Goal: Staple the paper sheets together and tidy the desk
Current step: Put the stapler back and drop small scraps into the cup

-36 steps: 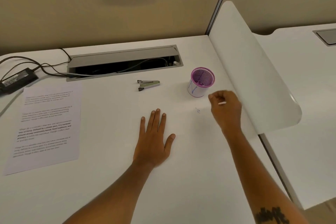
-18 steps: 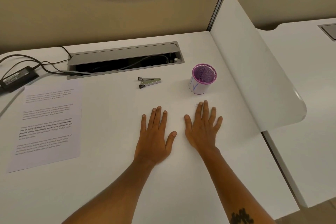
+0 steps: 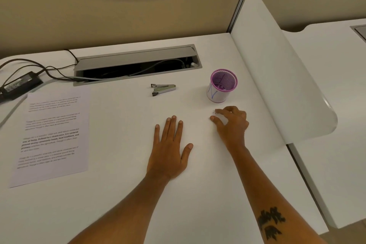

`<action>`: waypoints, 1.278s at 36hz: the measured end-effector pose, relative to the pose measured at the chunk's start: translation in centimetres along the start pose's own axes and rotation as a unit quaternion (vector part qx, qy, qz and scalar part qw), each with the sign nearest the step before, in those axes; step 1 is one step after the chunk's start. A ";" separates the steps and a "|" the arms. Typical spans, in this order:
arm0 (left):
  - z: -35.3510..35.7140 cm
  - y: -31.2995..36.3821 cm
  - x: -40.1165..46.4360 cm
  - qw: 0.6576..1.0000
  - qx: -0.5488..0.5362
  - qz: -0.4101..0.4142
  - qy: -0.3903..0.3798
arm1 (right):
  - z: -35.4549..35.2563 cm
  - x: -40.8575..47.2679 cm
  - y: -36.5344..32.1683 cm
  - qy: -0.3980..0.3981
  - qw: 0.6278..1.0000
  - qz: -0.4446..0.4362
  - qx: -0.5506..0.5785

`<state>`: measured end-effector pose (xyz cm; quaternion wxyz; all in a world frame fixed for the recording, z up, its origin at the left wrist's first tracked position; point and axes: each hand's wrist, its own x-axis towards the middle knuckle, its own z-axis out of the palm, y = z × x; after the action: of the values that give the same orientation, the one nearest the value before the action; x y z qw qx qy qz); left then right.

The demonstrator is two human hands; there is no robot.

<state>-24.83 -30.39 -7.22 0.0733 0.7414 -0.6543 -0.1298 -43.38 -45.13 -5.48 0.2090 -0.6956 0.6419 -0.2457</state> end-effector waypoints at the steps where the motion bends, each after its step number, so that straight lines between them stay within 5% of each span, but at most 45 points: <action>1: 0.0 0.0 0.0 1.000 0.000 0.000 -0.001 | 0.0 0.2 0.0 -0.003 1.000 0.002 0.006; 14: -0.1 0.0 0.0 1.000 -0.009 0.002 0.003 | 0.6 0.3 -0.5 0.039 0.997 -0.059 -0.019; 27: 0.1 -0.1 0.0 1.000 -0.008 -0.001 0.001 | 1.4 -0.1 -1.7 0.023 0.980 -0.105 -0.169; 36: -0.2 0.0 -0.1 1.000 -0.009 0.001 -0.002 | -2.0 1.2 -2.9 -0.058 0.995 0.073 0.042; 46: -0.3 0.0 -0.2 1.000 -0.009 0.006 0.000 | -8.3 6.0 -7.5 -0.042 0.985 0.084 0.145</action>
<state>-24.76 -30.22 -6.93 0.0811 0.7368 -0.6575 -0.1351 -42.23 -50.28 6.11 0.3540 -0.6112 0.6466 -0.2883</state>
